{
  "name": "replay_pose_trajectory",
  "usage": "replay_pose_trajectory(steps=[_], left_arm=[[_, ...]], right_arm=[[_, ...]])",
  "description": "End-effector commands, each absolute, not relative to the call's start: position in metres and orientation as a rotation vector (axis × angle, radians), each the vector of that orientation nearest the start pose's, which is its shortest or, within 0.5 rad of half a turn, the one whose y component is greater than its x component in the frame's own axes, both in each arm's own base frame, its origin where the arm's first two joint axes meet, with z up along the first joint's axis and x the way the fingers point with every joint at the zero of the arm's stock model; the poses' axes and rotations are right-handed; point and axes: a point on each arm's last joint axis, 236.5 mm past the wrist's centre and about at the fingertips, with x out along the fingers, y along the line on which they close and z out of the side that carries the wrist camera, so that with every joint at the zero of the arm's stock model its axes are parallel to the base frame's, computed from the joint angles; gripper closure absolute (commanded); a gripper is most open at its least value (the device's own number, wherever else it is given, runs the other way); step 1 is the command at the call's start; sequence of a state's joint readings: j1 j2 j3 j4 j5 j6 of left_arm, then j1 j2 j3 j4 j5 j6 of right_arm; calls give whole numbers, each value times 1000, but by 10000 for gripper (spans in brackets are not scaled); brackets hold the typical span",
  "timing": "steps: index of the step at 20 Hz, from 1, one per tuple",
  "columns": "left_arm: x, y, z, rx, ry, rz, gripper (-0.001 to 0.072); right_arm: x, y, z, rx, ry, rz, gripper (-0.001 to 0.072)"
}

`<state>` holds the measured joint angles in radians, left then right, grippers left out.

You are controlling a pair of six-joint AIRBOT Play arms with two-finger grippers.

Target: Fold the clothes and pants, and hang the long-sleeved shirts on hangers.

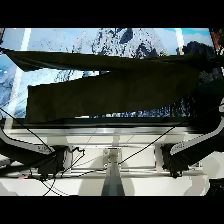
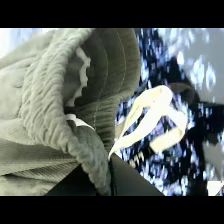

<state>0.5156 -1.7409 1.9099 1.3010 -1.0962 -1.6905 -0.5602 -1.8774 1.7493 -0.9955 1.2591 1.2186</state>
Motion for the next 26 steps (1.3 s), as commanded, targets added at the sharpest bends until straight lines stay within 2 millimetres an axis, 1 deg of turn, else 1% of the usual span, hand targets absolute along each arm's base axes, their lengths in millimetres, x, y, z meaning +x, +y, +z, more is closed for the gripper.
replay_pose_trajectory(steps=[1,2,3,6,7,8,9,10,11,13,15,17,18,20,21,22,23,24,25,26], left_arm=[[562,225,133,-644,609,296,690],[574,219,150,-675,531,258,691],[581,215,161,-658,494,231,691],[578,214,174,-498,498,211,691],[571,215,169,-445,539,219,691],[558,222,152,-375,627,253,692],[540,232,126,-313,739,310,693],[515,247,91,-270,870,393,693],[493,252,56,-248,986,432,692],[460,248,-5,-290,1133,439,692],[434,239,-52,-318,1239,433,691],[418,232,-82,-337,1306,428,691],[414,230,-92,-344,1328,426,690],[413,229,-102,-350,1347,423,689],[413,229,-103,-349,1347,423,689],[415,230,-101,-346,1334,425,657],[417,231,-99,-343,1325,426,454],[418,232,-95,-341,1315,427,97],[419,233,-89,-336,1304,427,17],[421,234,-82,-327,1289,425,16]], right_arm=[[520,-164,-20,518,1044,49,685],[526,-164,-19,509,1023,42,685],[531,-163,-17,506,1005,38,685],[533,-165,-16,506,994,33,685],[532,-165,-17,506,1000,33,685],[529,-164,-18,502,1013,36,685],[526,-165,-21,489,1029,33,685],[522,-166,-23,478,1047,33,685],[518,-166,-27,471,1067,31,685],[510,-168,-38,457,1103,21,685],[502,-168,-51,455,1135,12,685],[495,-173,-61,427,1163,-9,685],[493,-177,-62,411,1168,-19,685],[496,-180,-62,400,1157,-30,681],[497,-181,-62,399,1151,-34,571],[497,-182,-62,400,1148,-35,252],[498,-182,-61,404,1145,-40,74],[498,-182,-60,413,1146,-47,72],[498,-184,-59,420,1146,-52,72],[497,-184,-56,426,1153,-58,72]])
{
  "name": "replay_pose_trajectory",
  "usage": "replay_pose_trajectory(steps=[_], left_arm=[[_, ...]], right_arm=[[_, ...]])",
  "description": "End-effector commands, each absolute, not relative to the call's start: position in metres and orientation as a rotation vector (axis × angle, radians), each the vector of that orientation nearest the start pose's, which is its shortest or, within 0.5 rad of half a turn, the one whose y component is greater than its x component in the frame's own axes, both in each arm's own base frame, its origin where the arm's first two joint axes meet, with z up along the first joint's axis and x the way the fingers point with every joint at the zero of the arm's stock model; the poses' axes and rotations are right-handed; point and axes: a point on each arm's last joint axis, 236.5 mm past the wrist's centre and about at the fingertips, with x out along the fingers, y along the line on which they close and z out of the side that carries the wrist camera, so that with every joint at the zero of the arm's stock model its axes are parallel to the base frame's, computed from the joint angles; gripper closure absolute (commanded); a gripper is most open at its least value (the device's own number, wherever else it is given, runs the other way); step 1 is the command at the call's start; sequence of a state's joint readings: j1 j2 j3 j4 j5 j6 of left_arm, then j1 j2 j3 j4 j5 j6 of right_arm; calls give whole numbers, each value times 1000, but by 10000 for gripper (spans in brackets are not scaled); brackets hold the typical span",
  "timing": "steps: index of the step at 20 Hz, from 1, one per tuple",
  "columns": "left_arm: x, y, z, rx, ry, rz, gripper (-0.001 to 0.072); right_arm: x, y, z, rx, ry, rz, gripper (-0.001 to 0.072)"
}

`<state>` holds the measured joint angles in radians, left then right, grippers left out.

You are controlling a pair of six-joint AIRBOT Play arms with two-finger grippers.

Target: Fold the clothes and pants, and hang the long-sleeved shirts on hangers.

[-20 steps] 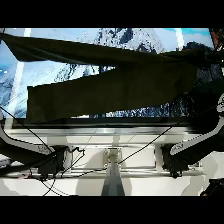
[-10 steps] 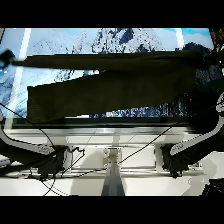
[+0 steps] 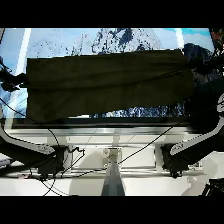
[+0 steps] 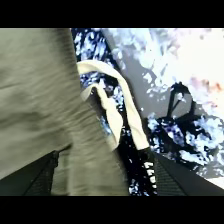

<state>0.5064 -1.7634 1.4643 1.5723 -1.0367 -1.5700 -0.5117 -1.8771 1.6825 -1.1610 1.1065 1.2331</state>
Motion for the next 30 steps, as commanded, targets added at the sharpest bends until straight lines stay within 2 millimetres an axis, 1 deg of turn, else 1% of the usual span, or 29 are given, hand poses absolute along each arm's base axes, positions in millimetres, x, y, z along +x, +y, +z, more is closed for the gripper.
replay_pose_trajectory(steps=[1,3,5,6,7,8,9,10,12,13,15,17,19,21,23,24,26,27,28,30], left_arm=[[424,235,-69,-319,1261,428,16],[432,239,-36,-301,1191,436,17],[434,236,2,-284,1119,429,20],[434,228,21,-262,1096,393,106],[433,217,39,-234,1076,346,310],[433,207,56,-205,1053,300,466],[433,195,74,-190,1024,265,623],[434,183,89,-188,996,239,689],[435,160,117,-162,942,196,688],[435,150,130,-135,917,175,689],[434,131,148,-85,884,134,689],[433,117,155,-62,877,103,688],[433,106,153,-51,890,79,688],[434,101,148,-49,900,67,688],[433,101,146,-51,907,67,688],[433,102,144,-51,910,68,688],[434,103,141,-51,918,69,688],[434,103,139,-53,922,68,688],[435,103,137,-54,927,68,688],[436,103,131,-57,940,66,688]], right_arm=[[496,-186,-52,431,1161,-72,73],[496,-188,-35,444,1167,-88,79],[491,-186,-9,432,1165,-85,122],[488,-186,5,415,1156,-86,202],[483,-186,22,393,1143,-91,213],[477,-184,41,373,1131,-94,214],[466,-182,57,351,1134,-97,228],[454,-178,69,338,1152,-95,238],[421,-171,84,305,1207,-108,284],[402,-170,88,291,1233,-127,285],[364,-166,91,294,1255,-151,284],[323,-163,84,323,1251,-189,284],[287,-154,68,400,1192,-238,284],[268,-140,46,473,1110,-277,285],[255,-123,16,583,1067,-328,284],[250,-119,-3,660,1048,-385,278],[243,-119,-41,873,993,-544,78],[244,-119,-57,967,957,-596,79],[249,-119,-67,1023,924,-612,79],[268,-125,-76,1112,854,-623,78]])
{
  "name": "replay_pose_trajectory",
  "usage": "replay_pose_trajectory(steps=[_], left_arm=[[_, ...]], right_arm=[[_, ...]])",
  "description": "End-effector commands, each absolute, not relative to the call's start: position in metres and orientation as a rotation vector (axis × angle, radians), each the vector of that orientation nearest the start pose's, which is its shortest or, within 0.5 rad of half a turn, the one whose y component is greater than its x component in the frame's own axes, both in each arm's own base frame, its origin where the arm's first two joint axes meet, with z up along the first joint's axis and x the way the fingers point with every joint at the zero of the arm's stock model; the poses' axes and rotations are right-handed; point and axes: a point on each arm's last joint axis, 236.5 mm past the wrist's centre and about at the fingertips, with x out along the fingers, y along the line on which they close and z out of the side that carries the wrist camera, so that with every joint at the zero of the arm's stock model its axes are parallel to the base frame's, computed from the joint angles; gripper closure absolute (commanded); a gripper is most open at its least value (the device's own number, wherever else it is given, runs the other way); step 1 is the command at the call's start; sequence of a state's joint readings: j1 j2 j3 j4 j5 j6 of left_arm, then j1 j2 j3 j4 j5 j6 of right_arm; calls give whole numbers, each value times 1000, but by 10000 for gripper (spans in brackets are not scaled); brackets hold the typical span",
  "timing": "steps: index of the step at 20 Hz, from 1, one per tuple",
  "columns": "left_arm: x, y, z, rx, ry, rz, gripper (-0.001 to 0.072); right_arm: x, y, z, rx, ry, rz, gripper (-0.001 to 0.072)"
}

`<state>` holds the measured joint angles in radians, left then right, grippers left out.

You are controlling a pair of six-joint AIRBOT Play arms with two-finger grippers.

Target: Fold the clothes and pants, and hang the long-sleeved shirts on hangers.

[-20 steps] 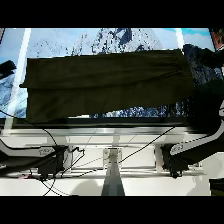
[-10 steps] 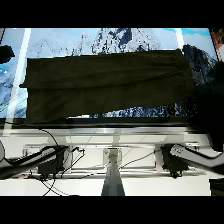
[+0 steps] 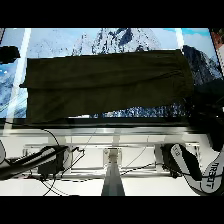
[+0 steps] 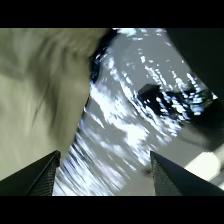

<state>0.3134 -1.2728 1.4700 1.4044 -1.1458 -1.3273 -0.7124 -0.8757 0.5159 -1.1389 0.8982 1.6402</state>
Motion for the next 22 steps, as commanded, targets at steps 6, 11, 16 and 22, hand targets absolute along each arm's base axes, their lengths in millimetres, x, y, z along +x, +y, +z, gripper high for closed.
replay_pose_trajectory(steps=[6,11,16,22], left_arm=[[442,105,105,-72,995,60,688],[404,141,50,-96,1252,172,689],[340,165,22,-246,1496,256,690],[264,180,4,-453,1653,303,690]], right_arm=[[324,-140,-99,1109,863,-474,82],[350,-175,-88,985,785,-473,113],[355,-165,-100,913,830,-421,563],[356,-152,-65,667,843,-299,685]])
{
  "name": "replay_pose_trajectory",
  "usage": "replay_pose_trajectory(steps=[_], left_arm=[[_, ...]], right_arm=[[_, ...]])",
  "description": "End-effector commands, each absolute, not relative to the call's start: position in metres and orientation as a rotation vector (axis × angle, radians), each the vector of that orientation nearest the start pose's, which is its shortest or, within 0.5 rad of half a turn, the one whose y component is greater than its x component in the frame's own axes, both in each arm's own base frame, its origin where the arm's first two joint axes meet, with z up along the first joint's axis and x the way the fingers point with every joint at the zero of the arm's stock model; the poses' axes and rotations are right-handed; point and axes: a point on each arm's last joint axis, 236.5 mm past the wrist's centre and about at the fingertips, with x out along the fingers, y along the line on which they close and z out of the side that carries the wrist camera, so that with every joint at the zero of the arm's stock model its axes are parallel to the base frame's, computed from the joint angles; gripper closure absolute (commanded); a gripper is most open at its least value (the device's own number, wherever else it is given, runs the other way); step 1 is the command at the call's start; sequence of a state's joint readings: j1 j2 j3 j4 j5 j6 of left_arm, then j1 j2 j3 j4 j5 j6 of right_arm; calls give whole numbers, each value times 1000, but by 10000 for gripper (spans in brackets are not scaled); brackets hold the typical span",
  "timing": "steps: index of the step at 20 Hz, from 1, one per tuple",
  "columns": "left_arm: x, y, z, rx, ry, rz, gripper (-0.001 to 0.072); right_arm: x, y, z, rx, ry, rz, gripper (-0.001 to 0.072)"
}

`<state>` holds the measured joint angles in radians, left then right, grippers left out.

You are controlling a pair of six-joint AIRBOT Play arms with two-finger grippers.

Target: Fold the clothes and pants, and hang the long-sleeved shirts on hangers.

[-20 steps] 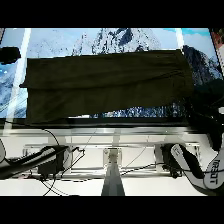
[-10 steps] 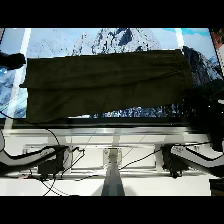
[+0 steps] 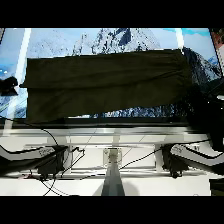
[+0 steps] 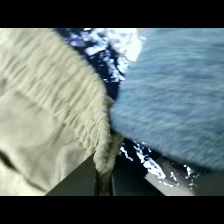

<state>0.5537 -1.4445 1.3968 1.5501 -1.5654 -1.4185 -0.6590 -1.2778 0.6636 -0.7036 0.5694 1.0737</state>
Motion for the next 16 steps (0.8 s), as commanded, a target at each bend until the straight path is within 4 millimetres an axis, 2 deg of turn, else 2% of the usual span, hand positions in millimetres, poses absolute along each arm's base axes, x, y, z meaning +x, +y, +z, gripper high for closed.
replay_pose_trajectory(steps=[1,2,4,6,7,9,12,13,14,15,16], left_arm=[[257,179,0,-480,1639,298,690],[249,178,-7,-500,1618,293,690],[225,158,-22,-555,1607,162,691],[209,137,-35,-721,1537,68,690],[210,130,-37,-822,1458,39,691],[206,137,-39,-981,1304,84,690],[168,159,-51,-1050,1268,241,676],[162,164,-53,-1077,1252,268,559],[157,168,-54,-1098,1239,286,191],[155,170,-54,-1112,1231,297,16],[153,171,-55,-1123,1229,300,37]], right_arm=[[354,-152,-58,641,842,-295,685],[350,-151,-52,624,841,-292,685],[346,-146,-44,605,839,-282,685],[345,-143,-43,613,843,-271,685],[345,-143,-43,613,842,-272,685],[345,-142,-42,616,842,-270,685],[344,-139,-43,621,852,-261,685],[344,-139,-43,621,853,-260,685],[344,-139,-43,621,852,-260,685],[344,-139,-43,621,852,-260,685],[344,-139,-43,621,853,-260,685]])
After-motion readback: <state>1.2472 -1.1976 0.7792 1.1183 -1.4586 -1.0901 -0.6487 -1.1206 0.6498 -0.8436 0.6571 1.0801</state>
